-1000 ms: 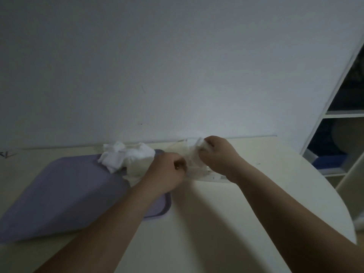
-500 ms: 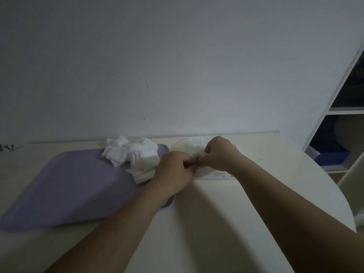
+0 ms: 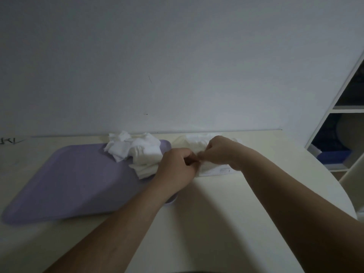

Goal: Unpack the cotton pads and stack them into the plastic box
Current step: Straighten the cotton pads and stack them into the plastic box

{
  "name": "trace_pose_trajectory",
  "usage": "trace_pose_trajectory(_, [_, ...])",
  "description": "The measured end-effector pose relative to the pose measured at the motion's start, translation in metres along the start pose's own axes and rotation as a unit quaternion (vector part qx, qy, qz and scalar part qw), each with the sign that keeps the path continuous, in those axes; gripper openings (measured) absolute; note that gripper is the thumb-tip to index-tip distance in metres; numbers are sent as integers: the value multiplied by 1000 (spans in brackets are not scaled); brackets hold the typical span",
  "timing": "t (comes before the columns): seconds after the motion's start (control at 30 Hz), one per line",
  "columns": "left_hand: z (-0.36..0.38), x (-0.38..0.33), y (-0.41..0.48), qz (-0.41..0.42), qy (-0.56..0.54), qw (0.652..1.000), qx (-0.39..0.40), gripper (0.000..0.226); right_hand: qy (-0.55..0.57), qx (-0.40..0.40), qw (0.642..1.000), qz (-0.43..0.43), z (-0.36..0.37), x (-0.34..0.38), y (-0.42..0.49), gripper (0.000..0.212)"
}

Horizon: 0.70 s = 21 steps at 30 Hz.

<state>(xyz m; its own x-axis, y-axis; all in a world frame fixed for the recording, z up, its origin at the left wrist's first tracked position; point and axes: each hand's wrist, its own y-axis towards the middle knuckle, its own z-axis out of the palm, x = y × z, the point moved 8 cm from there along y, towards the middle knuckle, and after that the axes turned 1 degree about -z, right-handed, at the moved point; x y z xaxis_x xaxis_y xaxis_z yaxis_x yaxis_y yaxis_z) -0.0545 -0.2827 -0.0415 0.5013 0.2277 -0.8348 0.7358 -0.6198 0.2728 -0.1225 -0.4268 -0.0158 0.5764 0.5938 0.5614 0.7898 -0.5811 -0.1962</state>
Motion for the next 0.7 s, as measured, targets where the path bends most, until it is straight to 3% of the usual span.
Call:
trace_pose_trajectory(0.13, [2,2,4,-17,-17,1000,6,13,-32,-4,999,-18,10,3,3,45])
trace_pose_trajectory(0.4, [1,3,0,-23,-25,999,14,11,-96,-90,991,-34,1,11,2,41])
trace_pose_trajectory(0.53, [-15,-3,-8,30,28,999,20,13,-251,-228,938,-67,-26,34,-27,33])
trace_pose_trajectory(0.6, [-40,-1,-10,47,41,998,-28,11,-217,-286,919,-160,-27,62,-39,36])
trace_pose_trajectory(0.7, [-82,15,-12,33,86,993,-77,7,-42,-221,933,-281,6,93,-40,22])
